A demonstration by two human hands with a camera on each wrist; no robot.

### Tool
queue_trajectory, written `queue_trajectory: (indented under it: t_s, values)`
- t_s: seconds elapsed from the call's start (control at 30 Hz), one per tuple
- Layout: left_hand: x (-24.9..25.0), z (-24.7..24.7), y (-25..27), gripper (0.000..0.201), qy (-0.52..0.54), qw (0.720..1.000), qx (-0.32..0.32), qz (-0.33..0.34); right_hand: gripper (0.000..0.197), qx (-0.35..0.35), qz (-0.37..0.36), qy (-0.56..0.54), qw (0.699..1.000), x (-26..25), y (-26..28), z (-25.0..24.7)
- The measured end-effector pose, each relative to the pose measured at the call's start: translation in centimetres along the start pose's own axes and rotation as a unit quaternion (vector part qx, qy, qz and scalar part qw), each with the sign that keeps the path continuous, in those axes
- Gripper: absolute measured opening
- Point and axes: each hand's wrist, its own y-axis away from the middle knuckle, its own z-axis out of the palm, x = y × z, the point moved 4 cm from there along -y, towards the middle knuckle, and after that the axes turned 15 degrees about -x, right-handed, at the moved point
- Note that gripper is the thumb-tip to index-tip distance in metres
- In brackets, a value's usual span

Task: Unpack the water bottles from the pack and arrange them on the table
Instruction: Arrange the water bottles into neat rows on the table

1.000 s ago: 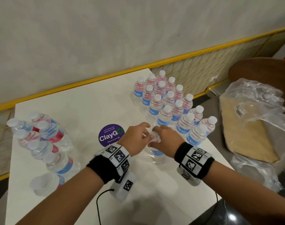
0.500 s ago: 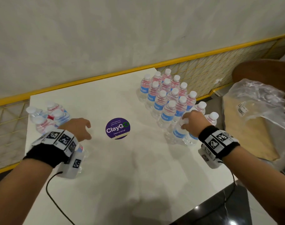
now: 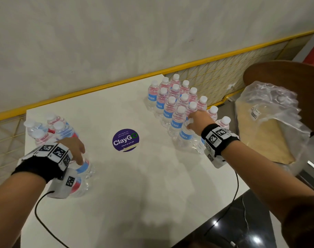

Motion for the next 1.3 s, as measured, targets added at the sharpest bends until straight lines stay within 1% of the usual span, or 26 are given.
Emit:
queue_trajectory:
  t_s: [0.13,0.23,0.4,0.47,0.5,0.53,0.57,0.63,0.67,0.7,0.77,0.83,0.9,1.0,1.13,1.2,1.3]
  values:
    - [0.2,0.0,0.3,0.056,0.035,0.999,0.018,0.024,0.035,0.000,0.014,0.015,1.000,-0.3,-0.4,-0.1]
    - [1.7,0.3,0.5,0.054,0.045,0.997,0.034,0.056,0.034,-0.001,0.026,0.028,0.999,-0.4,-0.6,-0.1]
    - [7.2,0.9,1.4,0.052,0.048,0.987,0.047,0.145,0.034,-0.013,0.051,0.044,0.998,-0.8,-0.3,-0.4]
    - [9.7,1.3,1.8,0.052,0.055,0.980,0.060,0.183,0.041,0.009,0.058,0.066,0.996,-1.3,0.5,-0.3]
    - [10.8,1.5,1.9,0.052,0.060,0.976,0.065,0.199,0.047,0.027,0.046,0.066,0.996,-1.9,1.3,-0.2]
    - [11.7,1.7,2.0,0.052,0.064,0.972,0.069,0.214,0.052,0.039,0.012,0.053,0.998,-2.8,2.2,0.3]
    - [12.4,1.9,2.2,0.052,0.067,0.969,0.069,0.229,0.057,0.038,-0.041,0.028,0.998,-3.9,3.2,1.0]
    - [12.8,2.0,2.5,0.051,0.081,0.961,0.065,0.256,0.060,-0.014,-0.158,-0.034,0.987,-6.5,5.4,3.1]
    - [12.4,1.9,2.7,0.052,0.097,0.959,0.060,0.260,0.062,-0.052,-0.195,-0.053,0.978,-7.6,6.3,4.2]
    - [11.7,1.8,2.8,0.055,0.113,0.959,0.054,0.255,0.065,-0.086,-0.217,-0.064,0.970,-8.6,7.0,5.4]
    - [9.4,1.5,2.9,0.059,0.121,0.964,0.056,0.229,0.071,-0.122,-0.235,-0.082,0.961,-10.4,7.8,7.4]
    - [6.4,1.4,2.9,0.060,0.108,0.974,0.058,0.191,0.076,-0.127,-0.240,-0.116,0.955,-12.0,8.2,8.7]
    - [3.6,1.9,3.0,0.061,0.068,0.986,0.044,0.147,0.076,-0.118,-0.242,-0.142,0.953,-13.4,8.4,9.4]
    - [0.5,3.4,3.3,0.064,0.011,0.995,0.008,0.097,0.067,-0.097,-0.237,-0.139,0.957,-14.5,8.3,9.6]
    - [-1.7,5.3,3.2,0.071,-0.052,0.996,-0.036,0.063,0.049,-0.080,-0.212,-0.115,0.967,-14.8,7.9,9.1]
    - [-2.1,6.1,2.8,0.069,-0.073,0.994,-0.048,0.060,0.047,-0.079,-0.198,-0.112,0.970,-14.9,7.9,9.0]
    - [-2.3,6.6,2.2,0.060,-0.080,0.994,-0.037,0.060,0.045,-0.078,-0.183,-0.103,0.975,-15.1,8.0,9.0]
